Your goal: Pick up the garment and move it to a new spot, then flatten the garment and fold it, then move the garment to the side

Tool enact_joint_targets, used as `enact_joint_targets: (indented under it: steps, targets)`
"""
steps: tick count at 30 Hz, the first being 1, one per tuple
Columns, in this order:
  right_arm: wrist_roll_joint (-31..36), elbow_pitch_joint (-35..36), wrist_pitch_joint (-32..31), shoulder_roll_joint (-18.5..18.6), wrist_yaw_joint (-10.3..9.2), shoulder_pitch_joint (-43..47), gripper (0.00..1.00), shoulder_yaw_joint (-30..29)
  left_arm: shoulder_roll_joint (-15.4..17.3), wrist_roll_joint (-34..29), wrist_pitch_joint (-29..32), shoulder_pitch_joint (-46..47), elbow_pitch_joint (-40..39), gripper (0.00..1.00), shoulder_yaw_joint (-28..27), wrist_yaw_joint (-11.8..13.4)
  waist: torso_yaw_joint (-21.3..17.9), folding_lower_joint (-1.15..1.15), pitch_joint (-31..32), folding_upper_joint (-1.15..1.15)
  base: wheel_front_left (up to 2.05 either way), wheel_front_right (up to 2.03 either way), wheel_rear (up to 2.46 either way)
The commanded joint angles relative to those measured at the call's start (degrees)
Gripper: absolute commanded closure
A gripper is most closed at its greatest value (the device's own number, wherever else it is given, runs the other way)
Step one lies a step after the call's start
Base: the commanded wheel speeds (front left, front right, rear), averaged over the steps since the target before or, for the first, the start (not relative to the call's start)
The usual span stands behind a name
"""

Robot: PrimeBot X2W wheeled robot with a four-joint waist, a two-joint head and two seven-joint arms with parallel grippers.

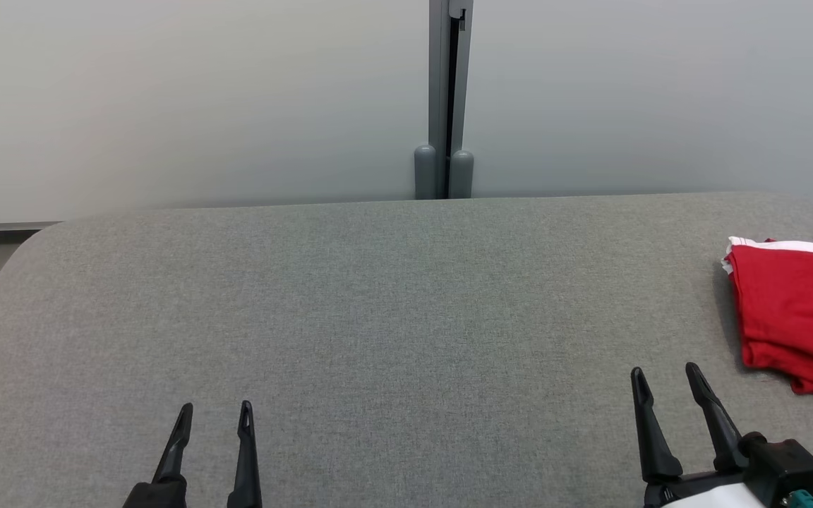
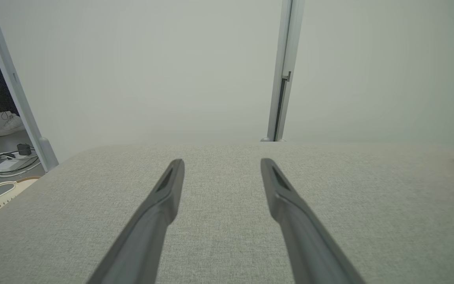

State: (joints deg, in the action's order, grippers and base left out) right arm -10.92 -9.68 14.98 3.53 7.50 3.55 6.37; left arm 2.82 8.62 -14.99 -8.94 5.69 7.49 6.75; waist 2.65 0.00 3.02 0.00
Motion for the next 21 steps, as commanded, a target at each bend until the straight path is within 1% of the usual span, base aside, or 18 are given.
enact_joint_targets:
  steps: [1, 2, 6, 21]
  targets:
    - [-0.18, 0.09, 0.26, 0.13, -0.03, 0.22, 0.00, 0.14, 0.18, -0.08, -0.25, 0.35, -0.09, 0.00, -0.31, -0.12, -0.02, 0.00, -0.01, 0.00, 0.00, 0.00, 0.00]
    - [-0.07, 0.00, 0.00, -0.01, 0.00, 0.00, 1.00, 0.08, -0.01, 0.05, 0.00, 0.01, -0.08, 1.00, -0.14, -0.07, -0.03, 0.00, -0.02, 0.00, 0.00, 0.00, 0.00]
    - [-0.89, -1.31, -0.22, -0.33, 0.00, 0.63, 1.00, 0.04, -0.16, 0.87, 0.40, -0.50, 1.25, 1.00, 0.11, -0.21, -0.06, 0.00, -0.06, 0.00, 0.00, 0.00, 0.00]
    - [-17.77, -1.84, -3.80, 0.33, 0.00, -1.55, 1.00, -1.70, 0.93, 18.60, 3.60, 2.75, 2.57, 1.00, -1.48, -2.93, -0.37, 0.00, -0.44, 0.00, 0.00, 0.00, 0.00]
